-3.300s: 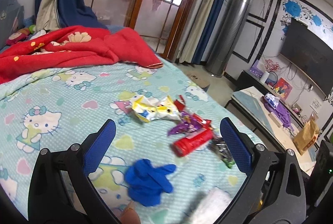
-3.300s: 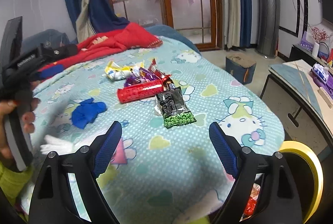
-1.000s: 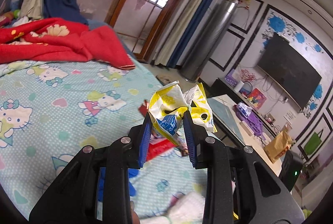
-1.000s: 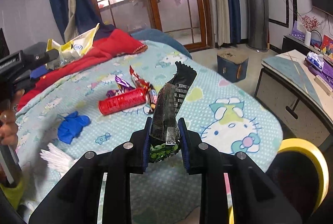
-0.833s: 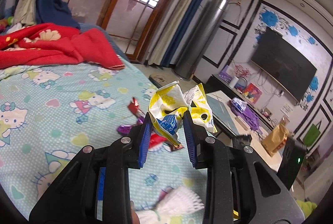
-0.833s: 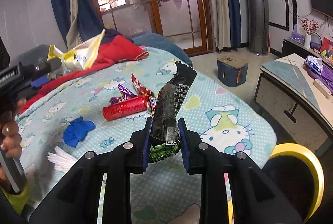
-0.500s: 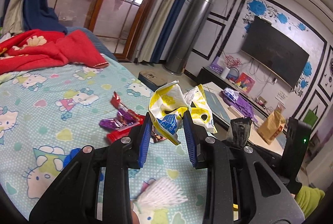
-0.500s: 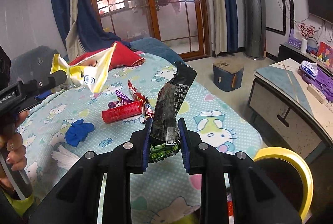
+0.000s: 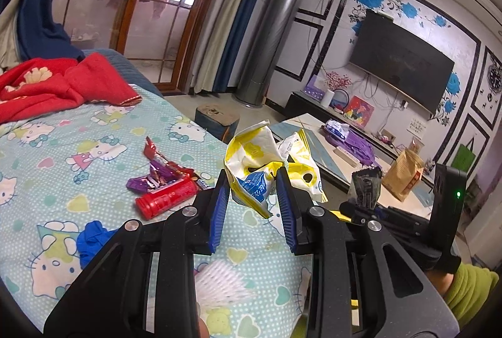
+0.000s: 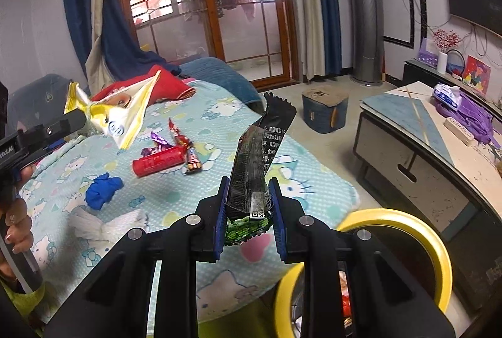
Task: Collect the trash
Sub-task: 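Carry the yellow wrapper and black bag in both tools over the yellow bin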
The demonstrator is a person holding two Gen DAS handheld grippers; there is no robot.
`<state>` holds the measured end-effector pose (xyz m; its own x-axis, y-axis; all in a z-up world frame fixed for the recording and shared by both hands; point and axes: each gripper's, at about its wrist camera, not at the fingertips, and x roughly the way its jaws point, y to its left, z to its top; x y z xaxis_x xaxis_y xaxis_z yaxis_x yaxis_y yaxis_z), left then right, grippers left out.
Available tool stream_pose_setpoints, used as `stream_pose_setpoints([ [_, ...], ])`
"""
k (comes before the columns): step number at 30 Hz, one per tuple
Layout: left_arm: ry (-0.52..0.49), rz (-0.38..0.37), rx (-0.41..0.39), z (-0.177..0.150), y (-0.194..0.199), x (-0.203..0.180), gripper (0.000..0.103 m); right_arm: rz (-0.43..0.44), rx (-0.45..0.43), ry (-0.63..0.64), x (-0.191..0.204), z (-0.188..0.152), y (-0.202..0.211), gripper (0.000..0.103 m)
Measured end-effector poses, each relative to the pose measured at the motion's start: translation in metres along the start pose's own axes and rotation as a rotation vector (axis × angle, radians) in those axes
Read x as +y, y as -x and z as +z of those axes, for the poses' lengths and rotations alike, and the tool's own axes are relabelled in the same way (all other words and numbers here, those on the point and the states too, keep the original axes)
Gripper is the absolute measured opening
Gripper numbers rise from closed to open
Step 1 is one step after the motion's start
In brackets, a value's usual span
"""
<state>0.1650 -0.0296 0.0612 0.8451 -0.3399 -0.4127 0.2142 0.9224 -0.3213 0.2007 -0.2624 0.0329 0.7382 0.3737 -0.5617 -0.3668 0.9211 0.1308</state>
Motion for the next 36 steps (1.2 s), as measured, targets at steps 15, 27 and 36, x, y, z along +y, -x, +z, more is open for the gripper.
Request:
stream_pose_setpoints([
  [15,-0.085,-0.05,0.043,-0.015,-0.014,-0.032,0.024,-0.078,-0.017,-0.066,-0.042,-0.006,0.018,0.024],
  [27,-0.167,-0.097,0.092,-0.033,-0.03,-0.061,0.024,-0.119,-0.011,-0.109,-0.068,-0.013,0.025,0.024],
  [36,-0.214,-0.126,0.134,-0.048,-0.043,-0.082,0.024,-0.148,0.009,-0.166,-0.093,-0.022,0.026,0.024],
])
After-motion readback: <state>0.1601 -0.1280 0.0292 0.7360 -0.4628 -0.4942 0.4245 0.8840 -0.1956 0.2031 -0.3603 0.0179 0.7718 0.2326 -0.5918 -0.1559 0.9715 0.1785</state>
